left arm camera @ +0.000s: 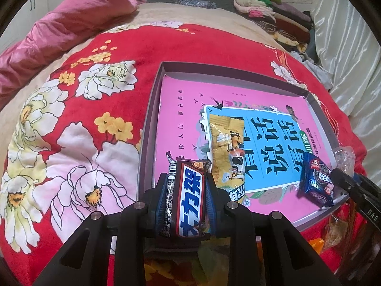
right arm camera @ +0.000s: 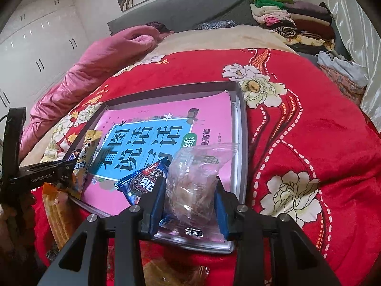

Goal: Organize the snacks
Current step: 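Lower the chocolate bar into the tray with the left tool while the right releases the pastry bag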

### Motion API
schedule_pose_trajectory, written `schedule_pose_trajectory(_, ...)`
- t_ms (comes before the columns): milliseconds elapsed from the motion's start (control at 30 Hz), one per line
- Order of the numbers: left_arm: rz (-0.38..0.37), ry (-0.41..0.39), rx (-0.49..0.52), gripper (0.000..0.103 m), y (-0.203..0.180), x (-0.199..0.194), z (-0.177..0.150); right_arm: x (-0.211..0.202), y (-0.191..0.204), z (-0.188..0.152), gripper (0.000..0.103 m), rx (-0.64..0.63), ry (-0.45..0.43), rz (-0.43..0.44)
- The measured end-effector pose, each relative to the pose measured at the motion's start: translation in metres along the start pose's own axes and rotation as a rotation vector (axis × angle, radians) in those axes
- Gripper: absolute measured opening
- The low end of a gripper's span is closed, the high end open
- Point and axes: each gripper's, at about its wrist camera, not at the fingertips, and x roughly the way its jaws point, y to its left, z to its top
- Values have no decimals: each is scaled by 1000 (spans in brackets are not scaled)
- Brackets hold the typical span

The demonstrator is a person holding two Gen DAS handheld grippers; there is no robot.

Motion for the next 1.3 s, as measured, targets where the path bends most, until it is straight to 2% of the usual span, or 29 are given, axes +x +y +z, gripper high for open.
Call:
schedule_pose_trajectory(533, -17, -11, -14, 30, 3, -4, 1, -6, -5, 2, 40, 9, -12, -7)
schedule_pose_trajectory(667, -18, -19, -14, 30, 3, -5, 3, -5, -2, 1, 47, 8, -11, 20)
schedule_pose_trajectory(1200, -28, -27, -30, 30, 7, -12, 2, -11, -6, 4, 48, 17, -33, -1)
schedule_pose_trajectory(1300, -35, -31, -35, 30, 8, -14, 1, -13, -5, 4, 52, 17, -43, 11)
